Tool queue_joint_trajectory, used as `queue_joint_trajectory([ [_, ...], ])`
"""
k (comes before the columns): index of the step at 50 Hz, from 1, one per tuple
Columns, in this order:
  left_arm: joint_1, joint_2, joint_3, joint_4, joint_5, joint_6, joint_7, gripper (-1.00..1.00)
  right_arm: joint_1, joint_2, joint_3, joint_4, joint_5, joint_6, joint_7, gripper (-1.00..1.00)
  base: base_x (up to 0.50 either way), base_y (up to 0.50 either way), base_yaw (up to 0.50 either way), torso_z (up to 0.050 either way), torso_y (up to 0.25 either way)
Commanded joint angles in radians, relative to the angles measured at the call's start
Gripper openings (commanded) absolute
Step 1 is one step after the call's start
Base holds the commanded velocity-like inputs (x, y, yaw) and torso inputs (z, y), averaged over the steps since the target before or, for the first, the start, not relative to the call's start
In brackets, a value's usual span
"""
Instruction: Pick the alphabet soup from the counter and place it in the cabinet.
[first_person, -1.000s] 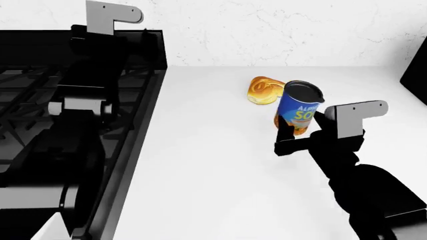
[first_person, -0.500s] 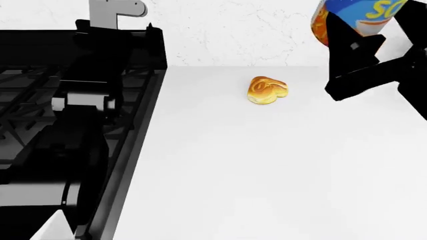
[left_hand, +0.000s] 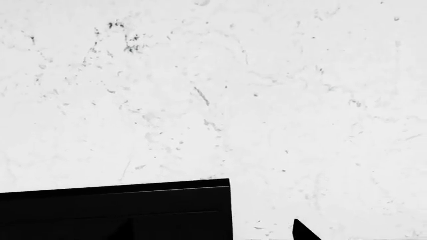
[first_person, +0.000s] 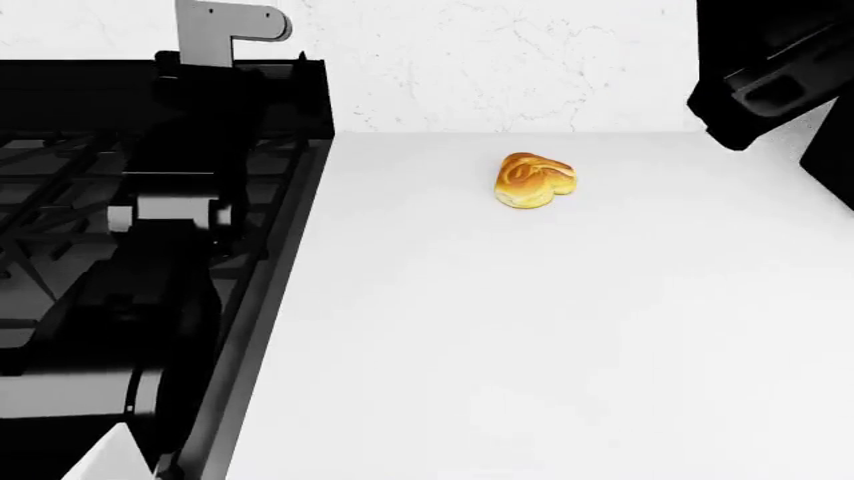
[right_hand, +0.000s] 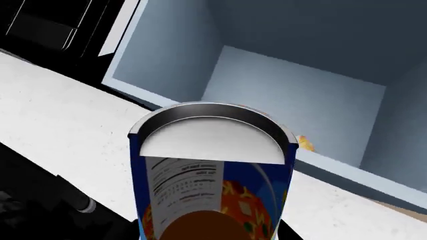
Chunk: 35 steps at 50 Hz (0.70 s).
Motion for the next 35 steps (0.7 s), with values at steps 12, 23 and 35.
queue_joint_trajectory([
  [12, -0.020, 0.001, -0.010, 0.000, 0.009, -0.016, 0.022, 1.00, 0.447, -0.114, -0.462, 0.568, -0.928, -0.283, -0.618, -1.00, 0.00, 0.00, 0.00, 0.000, 0.000],
  [23, -0.050, 0.007, 0.020, 0.000, 0.010, -0.033, 0.047, 1.00, 0.784, -0.368, -0.557, 1.401, -1.365, -0.674, -0.934, -1.00, 0.00, 0.00, 0.00, 0.000, 0.001],
  [35, -0.069, 0.013, 0.045, 0.000, 0.010, -0.051, 0.065, 1.00, 0.695, -0.552, -0.283, 1.929, -1.869, -0.846, -1.006, -1.00, 0.00, 0.00, 0.00, 0.000, 0.000],
])
